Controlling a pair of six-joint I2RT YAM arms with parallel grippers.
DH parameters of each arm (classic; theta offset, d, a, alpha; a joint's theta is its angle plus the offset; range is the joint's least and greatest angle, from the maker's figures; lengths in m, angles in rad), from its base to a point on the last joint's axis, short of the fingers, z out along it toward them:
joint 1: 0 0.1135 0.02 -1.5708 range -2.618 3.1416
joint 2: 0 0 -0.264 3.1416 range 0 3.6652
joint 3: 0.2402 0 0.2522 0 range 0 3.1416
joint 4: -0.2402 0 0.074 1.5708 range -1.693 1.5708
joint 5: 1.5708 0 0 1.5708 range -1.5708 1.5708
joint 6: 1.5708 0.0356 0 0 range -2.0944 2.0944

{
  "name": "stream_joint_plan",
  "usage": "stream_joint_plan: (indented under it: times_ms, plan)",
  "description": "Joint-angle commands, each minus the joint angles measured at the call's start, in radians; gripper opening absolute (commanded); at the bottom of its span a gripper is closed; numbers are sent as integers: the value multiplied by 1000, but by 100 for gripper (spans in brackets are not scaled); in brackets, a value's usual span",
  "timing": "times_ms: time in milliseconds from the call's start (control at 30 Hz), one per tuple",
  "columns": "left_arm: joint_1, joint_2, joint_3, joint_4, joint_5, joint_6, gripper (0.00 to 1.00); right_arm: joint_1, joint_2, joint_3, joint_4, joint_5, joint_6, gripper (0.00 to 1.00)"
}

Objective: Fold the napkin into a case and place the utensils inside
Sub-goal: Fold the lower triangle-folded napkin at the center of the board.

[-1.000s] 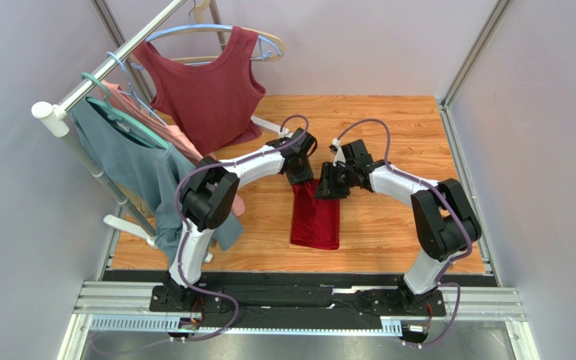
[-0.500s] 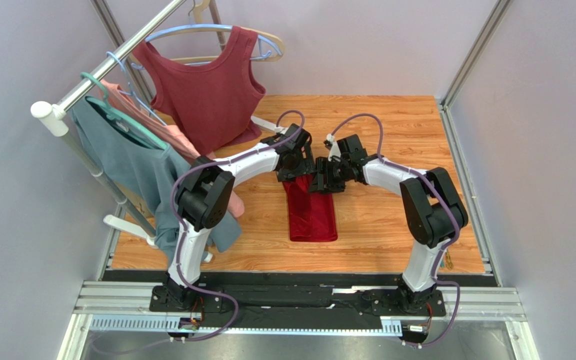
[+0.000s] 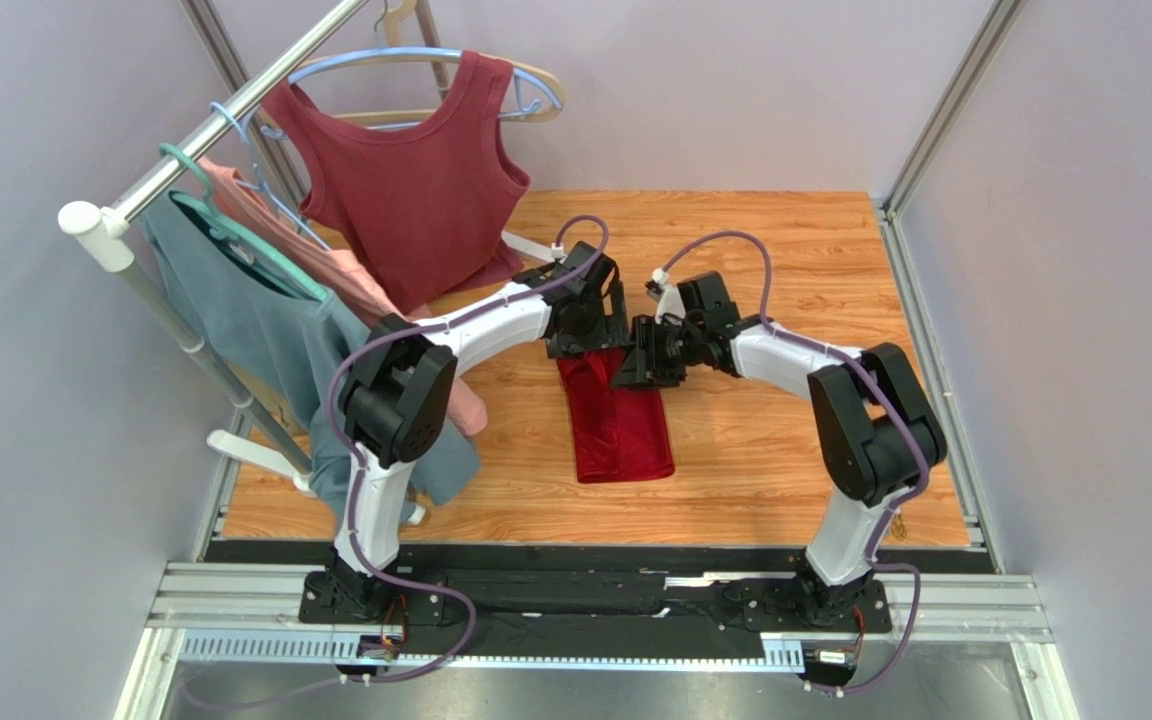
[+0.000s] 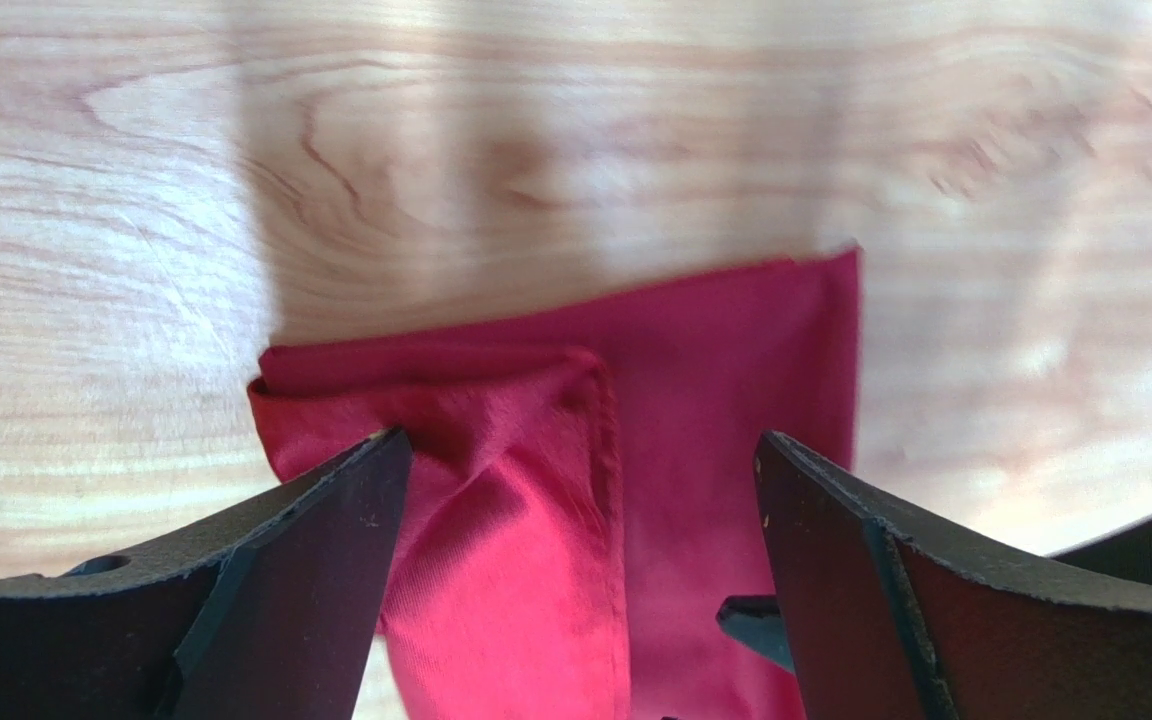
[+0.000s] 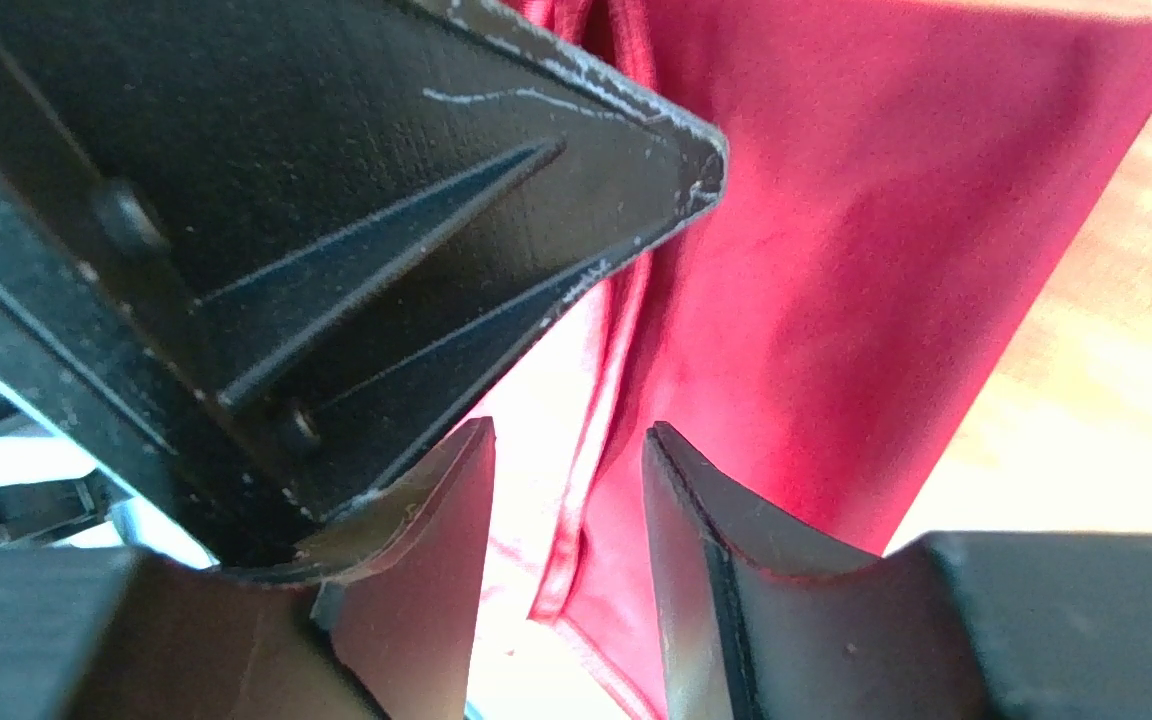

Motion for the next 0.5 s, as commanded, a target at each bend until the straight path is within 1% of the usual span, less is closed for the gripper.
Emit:
stream_joint_plan:
  times_ms: [0,33,133,200,267,300,333,400,433,467]
  plan:
    - [-31,-135,37,-29,146,78,92,-28,-110,-87,69,36,51,44]
    - [-28,-140,37,-32,149,78,91,-28,-130,-90,54,36,56,45]
    - [-22,-166,19,-29,155,93,81,-30,-190,-88,-24,40,47,47]
    - [-19,-189,2,-26,157,117,78,-28,-242,-102,-52,65,28,49]
    - [-11,-238,-27,-32,144,142,66,-28,-265,-127,-66,54,30,50]
    - [-5,-256,-38,-49,138,169,55,-30,-273,-136,-65,30,33,50]
    - [0,-299,-78,-50,126,180,38,-28,-293,-163,-52,24,36,50]
    - [29,-336,-128,-34,124,194,23,-25,-299,-194,-13,-19,70,47]
    - [41,-351,-165,-34,131,196,11,-22,-284,-200,24,-36,83,42]
    - [68,-352,-178,-35,129,196,3,-6,-273,-203,36,-45,93,39]
